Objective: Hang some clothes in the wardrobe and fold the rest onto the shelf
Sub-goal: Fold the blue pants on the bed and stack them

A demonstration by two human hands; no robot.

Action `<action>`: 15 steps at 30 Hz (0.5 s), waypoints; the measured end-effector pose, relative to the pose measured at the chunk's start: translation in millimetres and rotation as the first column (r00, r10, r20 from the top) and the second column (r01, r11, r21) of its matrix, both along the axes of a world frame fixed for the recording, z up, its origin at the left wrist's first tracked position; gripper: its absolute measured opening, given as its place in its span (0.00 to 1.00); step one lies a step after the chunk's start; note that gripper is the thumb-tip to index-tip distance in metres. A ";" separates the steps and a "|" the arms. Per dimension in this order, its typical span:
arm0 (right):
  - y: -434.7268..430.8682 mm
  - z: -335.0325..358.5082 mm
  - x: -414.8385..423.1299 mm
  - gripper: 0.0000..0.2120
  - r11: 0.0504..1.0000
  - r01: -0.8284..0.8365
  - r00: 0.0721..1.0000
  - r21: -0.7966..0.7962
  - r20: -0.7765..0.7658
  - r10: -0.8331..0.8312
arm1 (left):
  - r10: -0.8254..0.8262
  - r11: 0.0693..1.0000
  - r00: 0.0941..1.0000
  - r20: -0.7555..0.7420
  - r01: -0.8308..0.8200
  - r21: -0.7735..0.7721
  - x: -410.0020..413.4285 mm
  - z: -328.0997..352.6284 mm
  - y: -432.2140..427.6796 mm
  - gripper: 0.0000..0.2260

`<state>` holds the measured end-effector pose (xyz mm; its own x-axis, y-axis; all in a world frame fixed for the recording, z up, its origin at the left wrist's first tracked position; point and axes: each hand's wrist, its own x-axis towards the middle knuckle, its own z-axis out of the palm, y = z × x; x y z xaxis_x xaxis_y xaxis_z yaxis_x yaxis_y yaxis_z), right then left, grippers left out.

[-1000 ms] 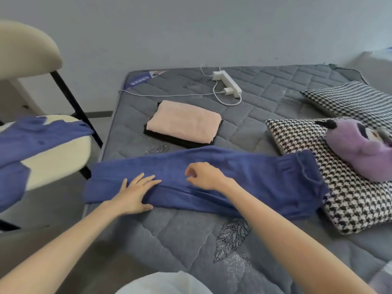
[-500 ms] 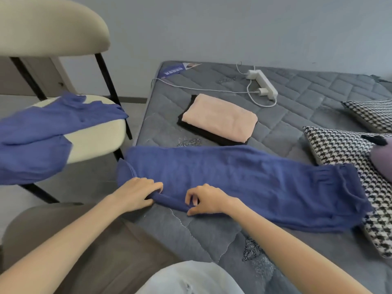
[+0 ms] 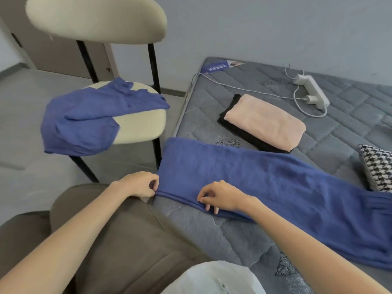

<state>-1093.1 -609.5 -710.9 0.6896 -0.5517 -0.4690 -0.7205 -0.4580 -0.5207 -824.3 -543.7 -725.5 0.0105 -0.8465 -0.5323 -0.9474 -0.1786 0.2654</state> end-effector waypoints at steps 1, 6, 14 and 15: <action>-1.3 0.4 5.6 0.08 1.000 -0.012 1.000 0.008 -0.008 0.012 | 0.094 0.996 0.995 -0.037 -0.094 0.000 5.0 -5.3 0.3 0.05; -16.6 5.1 36.5 0.07 0.994 -0.015 1.000 -0.110 0.000 0.015 | 0.697 0.714 0.645 -0.312 -0.663 0.224 10.3 -32.1 -3.0 0.08; -37.3 -1.5 94.9 0.08 0.982 -0.005 0.999 -0.190 0.038 0.012 | 0.930 0.302 0.059 -0.362 -0.683 0.665 1.0 -47.9 -3.7 0.20; -38.6 -4.1 100.7 0.08 0.982 0.001 0.999 -0.189 0.048 0.008 | 0.927 0.260 -0.024 -0.375 -0.681 0.685 3.8 -52.0 -4.4 0.20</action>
<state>-992.4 -648.1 -715.0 0.7109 -0.6250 -0.3225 -0.6950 -0.5541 -0.4583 -820.5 -548.1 -777.6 0.1861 -0.3546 -0.9163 0.3385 -0.8523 0.3986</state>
